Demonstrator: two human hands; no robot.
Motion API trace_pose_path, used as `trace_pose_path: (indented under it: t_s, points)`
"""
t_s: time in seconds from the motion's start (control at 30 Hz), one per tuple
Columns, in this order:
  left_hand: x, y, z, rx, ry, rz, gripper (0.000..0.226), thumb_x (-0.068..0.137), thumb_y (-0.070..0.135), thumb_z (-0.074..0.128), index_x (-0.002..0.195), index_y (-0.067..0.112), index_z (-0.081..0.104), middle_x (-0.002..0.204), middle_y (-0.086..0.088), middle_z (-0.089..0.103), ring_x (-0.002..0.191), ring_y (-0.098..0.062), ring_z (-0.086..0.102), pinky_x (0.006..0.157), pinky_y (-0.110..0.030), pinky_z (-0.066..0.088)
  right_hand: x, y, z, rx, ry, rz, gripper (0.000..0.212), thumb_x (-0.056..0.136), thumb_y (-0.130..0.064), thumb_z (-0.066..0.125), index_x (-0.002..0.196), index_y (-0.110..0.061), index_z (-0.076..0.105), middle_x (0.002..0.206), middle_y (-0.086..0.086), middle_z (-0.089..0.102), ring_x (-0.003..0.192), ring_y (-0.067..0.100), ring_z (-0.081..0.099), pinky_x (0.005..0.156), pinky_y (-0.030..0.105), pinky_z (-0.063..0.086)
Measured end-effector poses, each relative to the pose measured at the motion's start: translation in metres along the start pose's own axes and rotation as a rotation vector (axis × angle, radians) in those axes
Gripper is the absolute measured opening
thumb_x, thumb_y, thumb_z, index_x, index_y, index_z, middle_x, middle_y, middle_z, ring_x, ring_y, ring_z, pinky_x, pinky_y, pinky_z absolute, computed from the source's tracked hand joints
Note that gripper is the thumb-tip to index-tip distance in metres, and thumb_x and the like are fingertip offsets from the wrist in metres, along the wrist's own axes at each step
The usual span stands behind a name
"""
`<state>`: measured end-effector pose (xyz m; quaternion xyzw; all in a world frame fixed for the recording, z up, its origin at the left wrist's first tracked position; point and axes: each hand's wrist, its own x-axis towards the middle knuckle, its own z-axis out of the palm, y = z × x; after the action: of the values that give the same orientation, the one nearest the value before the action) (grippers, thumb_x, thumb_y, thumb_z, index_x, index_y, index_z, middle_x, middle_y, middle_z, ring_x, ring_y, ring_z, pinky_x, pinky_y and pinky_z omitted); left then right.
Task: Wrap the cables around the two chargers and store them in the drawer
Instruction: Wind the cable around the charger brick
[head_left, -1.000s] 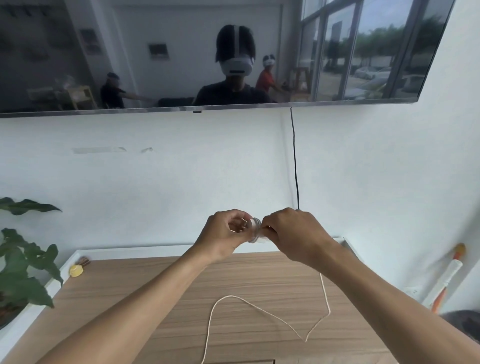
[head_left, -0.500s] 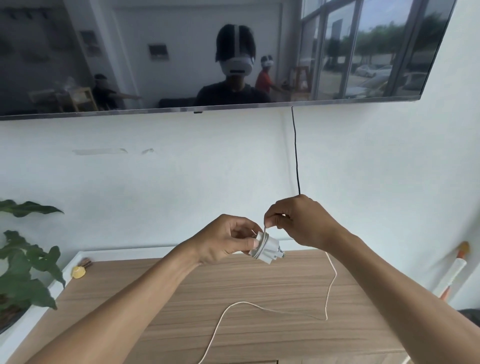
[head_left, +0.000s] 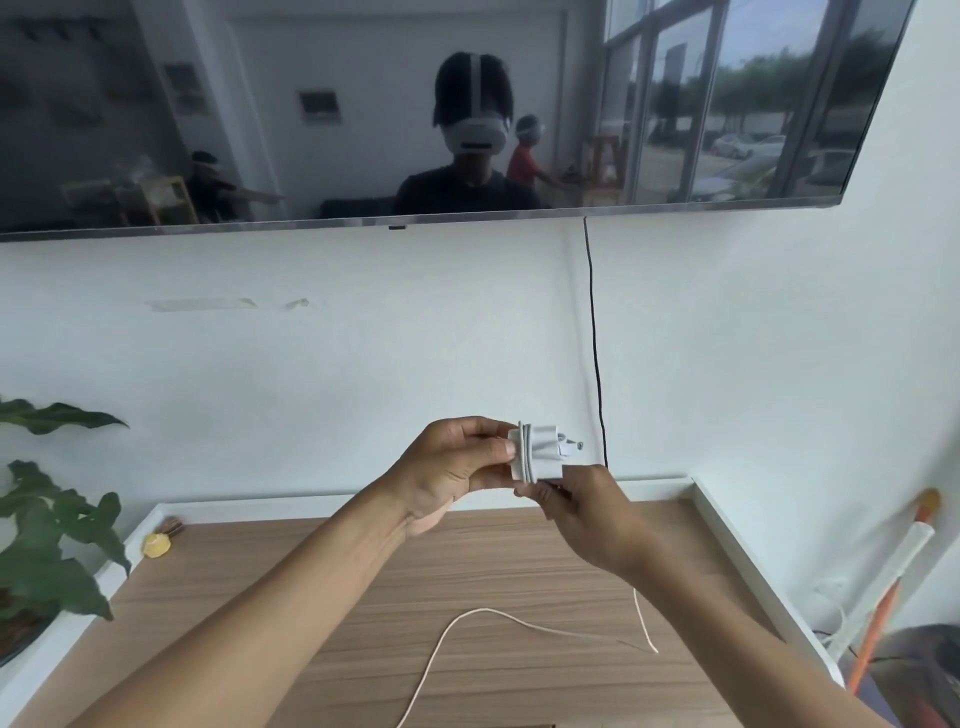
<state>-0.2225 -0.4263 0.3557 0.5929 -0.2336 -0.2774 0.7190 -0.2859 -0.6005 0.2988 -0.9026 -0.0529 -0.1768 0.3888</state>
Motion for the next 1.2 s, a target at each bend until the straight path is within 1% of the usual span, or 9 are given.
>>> trace_pose_path:
  t_s: [0.13, 0.27, 0.4, 0.47, 0.63, 0.87, 0.97, 1.07, 1.2]
  points:
    - [0.005, -0.007, 0.002, -0.001, 0.170, -0.012, 0.014, 0.089, 0.001, 0.062, 0.100, -0.007, 0.064, 0.091, -0.020, 0.068, 0.078, -0.026, 0.068, 0.074, -0.033, 0.061, -0.009, -0.008, 0.008, -0.145, 0.035, -0.055, 0.031, 0.096, -0.029, 0.053, 0.065, -0.030, 0.048, 0.049, -0.013, 0.046, 0.047, 0.010, 0.033, 0.049, 0.027, 0.028]
    - [0.013, -0.013, 0.006, 0.101, 0.299, 0.021, 0.020, 0.086, 0.002, 0.068, 0.103, -0.009, 0.064, 0.096, -0.026, 0.069, 0.084, -0.030, 0.069, 0.075, -0.032, 0.061, -0.015, -0.016, 0.010, -0.312, 0.015, -0.043, 0.034, 0.097, -0.031, 0.045, 0.065, -0.021, 0.041, 0.050, -0.007, 0.038, 0.053, 0.017, 0.038, 0.053, 0.033, 0.033]
    - [0.017, -0.022, 0.001, 0.314, 0.380, 0.079, 0.012, 0.081, 0.006, 0.073, 0.093, 0.006, 0.070, 0.083, -0.010, 0.069, 0.080, -0.029, 0.071, 0.081, -0.036, 0.060, -0.018, -0.022, -0.001, -0.460, -0.019, -0.063, 0.029, 0.099, -0.035, 0.037, 0.087, -0.019, 0.059, 0.080, -0.003, 0.065, 0.076, 0.028, 0.058, 0.061, 0.033, 0.042]
    - [0.017, -0.026, 0.000, 0.393, 0.380, 0.107, 0.012, 0.079, 0.009, 0.075, 0.090, 0.013, 0.071, 0.082, -0.005, 0.070, 0.077, -0.022, 0.071, 0.084, -0.040, 0.059, -0.016, -0.026, -0.009, -0.515, -0.021, -0.071, 0.029, 0.099, -0.037, 0.036, 0.093, -0.022, 0.061, 0.091, -0.003, 0.068, 0.083, 0.028, 0.061, 0.064, 0.033, 0.043]
    - [0.014, -0.030, 0.000, 0.692, 0.376, 0.246, 0.014, 0.078, 0.014, 0.074, 0.089, 0.020, 0.068, 0.078, 0.009, 0.070, 0.073, -0.004, 0.066, 0.070, -0.016, 0.052, -0.010, -0.034, -0.029, -0.561, -0.023, -0.107, 0.027, 0.098, -0.037, 0.040, 0.096, -0.024, 0.063, 0.092, -0.003, 0.068, 0.084, 0.029, 0.061, 0.065, 0.033, 0.044]
    - [0.005, -0.029, -0.001, 0.633, 0.106, 0.209, 0.014, 0.081, 0.004, 0.072, 0.093, 0.011, 0.068, 0.084, 0.003, 0.068, 0.076, -0.004, 0.063, 0.074, -0.014, 0.049, 0.001, -0.036, -0.054, -0.616, -0.072, -0.146, 0.024, 0.098, -0.034, 0.043, 0.096, -0.027, 0.065, 0.093, -0.009, 0.070, 0.085, 0.020, 0.062, 0.066, 0.032, 0.047]
    - [0.002, -0.027, -0.006, 0.600, -0.020, 0.165, 0.019, 0.081, 0.011, 0.072, 0.099, 0.008, 0.068, 0.091, -0.004, 0.070, 0.082, -0.010, 0.064, 0.078, -0.023, 0.052, 0.005, -0.036, -0.058, -0.520, -0.062, -0.108, 0.019, 0.096, -0.029, 0.049, 0.093, -0.030, 0.067, 0.087, -0.016, 0.070, 0.076, 0.009, 0.059, 0.067, 0.030, 0.048]
    - [-0.002, -0.025, -0.006, 0.422, -0.116, 0.068, 0.032, 0.077, 0.015, 0.071, 0.105, 0.000, 0.065, 0.094, -0.013, 0.067, 0.086, -0.020, 0.064, 0.076, -0.032, 0.055, 0.010, -0.027, -0.062, -0.332, -0.065, -0.019, 0.021, 0.093, -0.021, 0.054, 0.085, -0.033, 0.069, 0.071, -0.025, 0.064, 0.063, -0.003, 0.054, 0.062, 0.024, 0.045]
    - [-0.004, -0.020, -0.004, 0.149, -0.138, -0.002, 0.049, 0.070, 0.022, 0.074, 0.108, -0.006, 0.061, 0.098, -0.017, 0.067, 0.090, -0.029, 0.066, 0.076, -0.036, 0.056, 0.009, -0.019, -0.053, -0.014, -0.054, 0.003, 0.025, 0.095, -0.021, 0.055, 0.076, -0.032, 0.068, 0.067, 0.002, 0.066, 0.060, 0.017, 0.054, 0.062, 0.033, 0.048]
